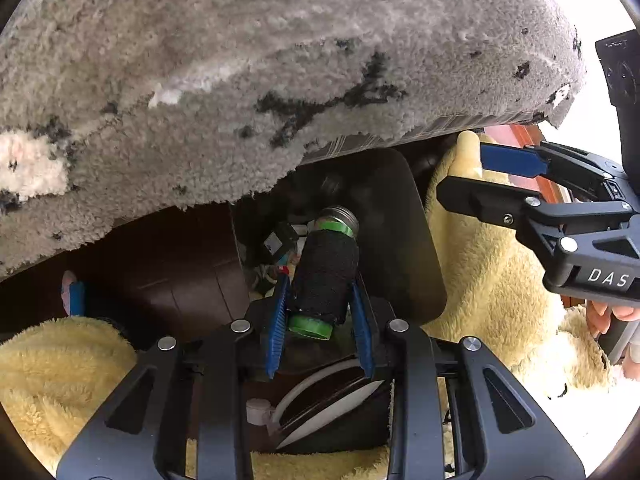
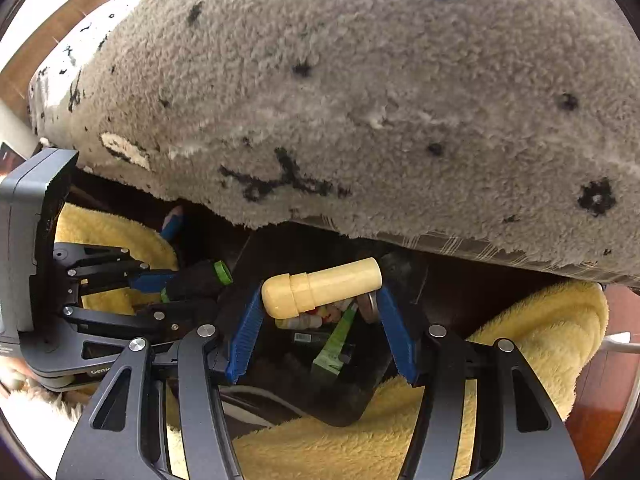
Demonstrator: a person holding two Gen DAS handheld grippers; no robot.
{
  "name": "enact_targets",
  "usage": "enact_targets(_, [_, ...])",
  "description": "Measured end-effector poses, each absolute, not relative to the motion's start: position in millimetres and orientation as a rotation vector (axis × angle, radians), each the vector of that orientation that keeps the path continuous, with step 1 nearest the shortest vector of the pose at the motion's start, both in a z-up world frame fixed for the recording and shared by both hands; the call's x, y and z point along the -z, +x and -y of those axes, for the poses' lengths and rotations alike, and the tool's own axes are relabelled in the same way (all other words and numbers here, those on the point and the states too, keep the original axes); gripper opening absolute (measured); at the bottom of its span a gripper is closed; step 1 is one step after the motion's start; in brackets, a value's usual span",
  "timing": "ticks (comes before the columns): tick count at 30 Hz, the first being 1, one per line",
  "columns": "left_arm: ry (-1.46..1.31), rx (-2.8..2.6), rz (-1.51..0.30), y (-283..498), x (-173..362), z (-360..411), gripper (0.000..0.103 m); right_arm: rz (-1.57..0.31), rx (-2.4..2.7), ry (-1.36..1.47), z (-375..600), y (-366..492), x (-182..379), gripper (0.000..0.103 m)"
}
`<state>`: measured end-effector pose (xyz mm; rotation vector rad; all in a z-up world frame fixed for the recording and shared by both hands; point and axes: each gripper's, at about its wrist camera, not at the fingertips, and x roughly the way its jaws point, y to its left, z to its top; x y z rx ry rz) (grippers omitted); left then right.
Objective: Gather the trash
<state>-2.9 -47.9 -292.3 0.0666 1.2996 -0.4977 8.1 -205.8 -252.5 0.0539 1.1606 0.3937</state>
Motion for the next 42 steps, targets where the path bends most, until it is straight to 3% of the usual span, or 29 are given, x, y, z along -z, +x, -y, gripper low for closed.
enact_targets(7, [0.065,0.477,-1.288,0.4,289.1,47.8,0.032,-1.175,-0.387,0.067,203.8,11.4,254.8,0.058])
enact_targets(10, [0.07,0.464,-1.272,-0.8,284.5,47.8,0.046,-1.161,-0.373,0.078,210.5,12.6,245.4,0.068])
enact_targets(12, [0.07,0.455,-1.259,-0.9,280.9,46.9,0.061,-1.14,-0.355,0.084,216.4,13.0,237.2,0.075])
enact_targets(14, [0.073,0.437,-1.245,-0.2,276.4,45.2,0.067,-1.123,-0.332,0.077,220.8,12.9,231.7,0.078])
enact_targets(17, [0.075,0.413,-1.214,-0.6,265.0,42.3,0.082,-1.085,-0.288,0.063,229.1,12.6,219.7,0.095])
enact_targets(20, [0.075,0.41,-1.169,-3.2,247.8,40.5,0.095,-1.05,-0.256,0.058,235.4,12.0,206.6,0.099])
enact_targets(30, [0.082,0.395,-0.992,-6.4,173.0,38.6,0.095,-0.835,-0.202,0.05,247.8,0.7,134.8,0.1])
enact_targets(42, [0.068,0.315,-0.586,-4.3,57.1,26.6,0.095,-0.541,-0.106,0.038,262.9,-12.8,42.1,0.1])
